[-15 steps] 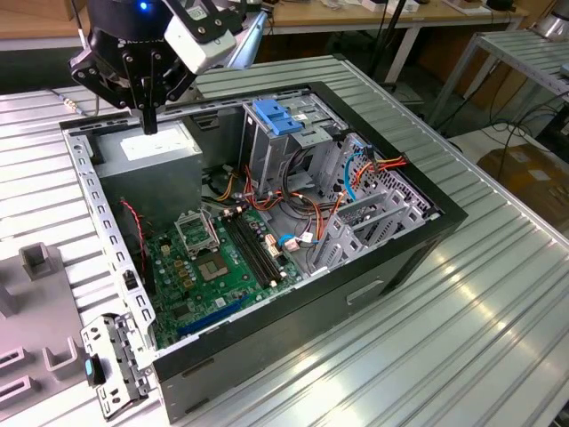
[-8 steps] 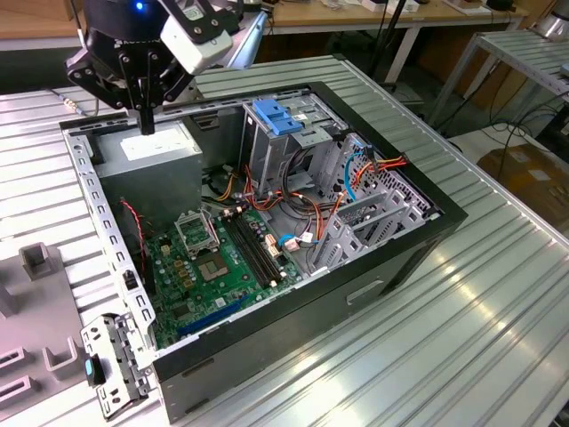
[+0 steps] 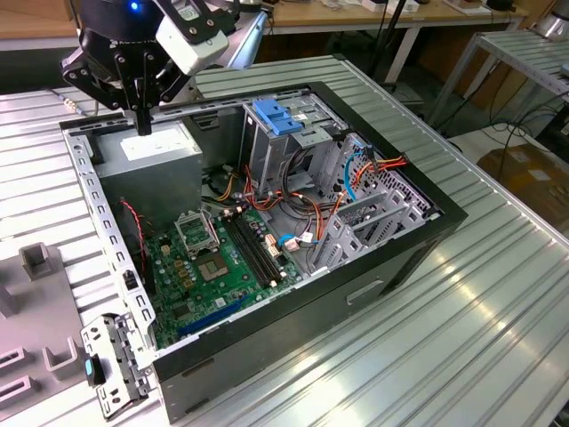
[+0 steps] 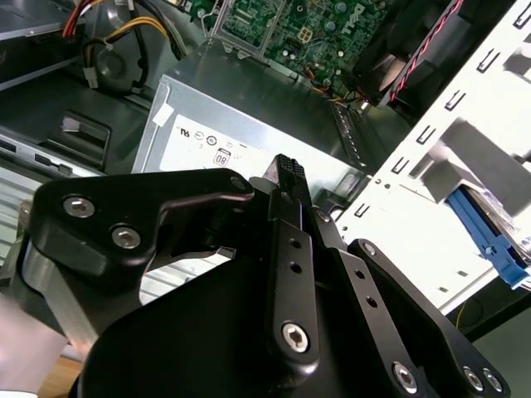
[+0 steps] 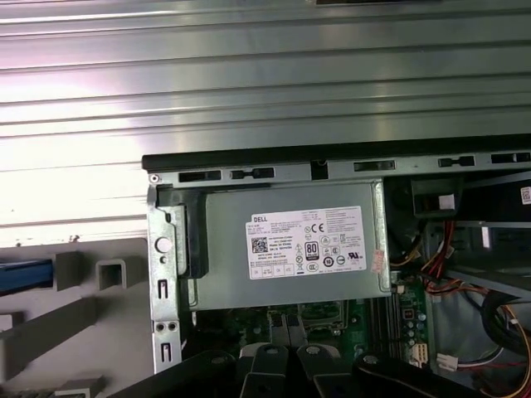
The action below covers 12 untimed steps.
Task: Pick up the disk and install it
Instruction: 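Reach for the disk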
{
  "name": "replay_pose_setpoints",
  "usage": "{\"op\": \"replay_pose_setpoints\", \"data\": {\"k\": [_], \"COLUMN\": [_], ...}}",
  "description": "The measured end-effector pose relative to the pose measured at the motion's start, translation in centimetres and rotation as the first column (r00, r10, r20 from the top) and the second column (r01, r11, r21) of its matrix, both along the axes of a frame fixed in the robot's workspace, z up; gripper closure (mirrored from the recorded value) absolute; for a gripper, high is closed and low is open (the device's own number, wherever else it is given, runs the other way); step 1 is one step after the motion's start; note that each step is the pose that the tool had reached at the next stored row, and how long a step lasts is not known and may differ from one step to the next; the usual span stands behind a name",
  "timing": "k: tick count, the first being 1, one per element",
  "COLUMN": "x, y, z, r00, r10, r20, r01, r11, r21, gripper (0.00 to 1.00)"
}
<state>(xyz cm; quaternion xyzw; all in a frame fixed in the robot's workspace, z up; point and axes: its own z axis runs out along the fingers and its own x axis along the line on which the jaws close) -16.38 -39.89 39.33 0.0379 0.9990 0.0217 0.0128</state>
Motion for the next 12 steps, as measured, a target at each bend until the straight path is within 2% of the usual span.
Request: {"op": "replay_pose_setpoints", "data": {"k": [12], "x": [-0.56], "y": [0.00], "z": [0.00], "r00": [1.0000], "r10": [0.000], "r20": [-0.0001], "r01": [0.000], "r11": [1.0000], "r21": [0.0000], "gripper": [0.89]}}
